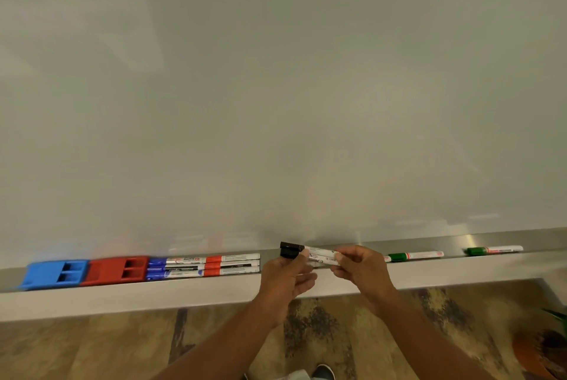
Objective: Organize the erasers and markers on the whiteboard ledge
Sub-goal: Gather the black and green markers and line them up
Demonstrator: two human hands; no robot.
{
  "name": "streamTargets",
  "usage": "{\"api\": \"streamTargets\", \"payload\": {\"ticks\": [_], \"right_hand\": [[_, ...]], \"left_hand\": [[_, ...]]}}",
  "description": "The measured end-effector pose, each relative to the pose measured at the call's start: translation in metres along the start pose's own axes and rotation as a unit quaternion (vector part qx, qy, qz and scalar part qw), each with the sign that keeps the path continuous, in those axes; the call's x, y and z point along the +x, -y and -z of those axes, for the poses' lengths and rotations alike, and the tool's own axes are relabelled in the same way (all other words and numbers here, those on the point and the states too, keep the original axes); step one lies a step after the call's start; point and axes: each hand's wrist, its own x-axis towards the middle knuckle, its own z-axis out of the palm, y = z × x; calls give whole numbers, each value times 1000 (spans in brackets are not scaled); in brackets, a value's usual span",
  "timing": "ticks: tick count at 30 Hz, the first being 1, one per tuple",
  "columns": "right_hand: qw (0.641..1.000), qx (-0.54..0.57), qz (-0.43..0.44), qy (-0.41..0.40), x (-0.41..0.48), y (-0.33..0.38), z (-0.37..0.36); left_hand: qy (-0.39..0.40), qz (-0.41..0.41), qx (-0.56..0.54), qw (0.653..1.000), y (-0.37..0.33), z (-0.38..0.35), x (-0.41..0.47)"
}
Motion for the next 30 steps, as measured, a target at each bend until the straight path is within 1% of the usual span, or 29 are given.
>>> {"api": "streamTargets", "payload": {"ticks": [2, 3, 4, 5, 6, 8, 10, 12, 14, 15, 17, 20, 25, 30], "right_hand": [[1000, -24, 11, -12, 7, 4, -4], [999, -41, 16, -16, 9, 6, -7], [998, -57, 22, -18, 12, 7, -9], [997, -73, 26, -19, 15, 7, -12], [995, -90, 32, -21, 18, 6, -16], [990, -129, 42, -24, 23, 3, -23], [985, -162, 48, -27, 26, -1, -30], [981, -185, 50, -36, 28, -4, -37], [973, -217, 60, -45, 29, -6, -44], [968, -236, 65, -47, 30, -7, -47], [959, -271, 74, -50, 32, -6, -52], [944, -317, 78, -51, 34, -5, -58], [916, -389, 80, -47, 35, -10, -64], [895, -436, 85, -51, 32, -14, -72]], "left_hand": [[-33, -33, 146, 988, 2, 8, -6], [-45, -75, 241, 966, 5, 12, -8], [-53, -132, 343, 929, 9, 16, -10], [-54, -191, 429, 881, 14, 20, -14], [-46, -248, 485, 837, 18, 23, -16], [-21, -311, 567, 763, 26, 28, -16], [-2, -324, 640, 696, 31, 31, -11], [20, -315, 702, 638, 31, 30, -6], [40, -305, 749, 587, 31, 31, -2], [44, -298, 765, 569, 30, 33, 0], [45, -278, 788, 547, 29, 38, 6], [41, -249, 811, 527, 29, 46, 12], [50, -219, 824, 519, 31, 55, 13], [50, -212, 841, 496, 30, 63, 14]]}}
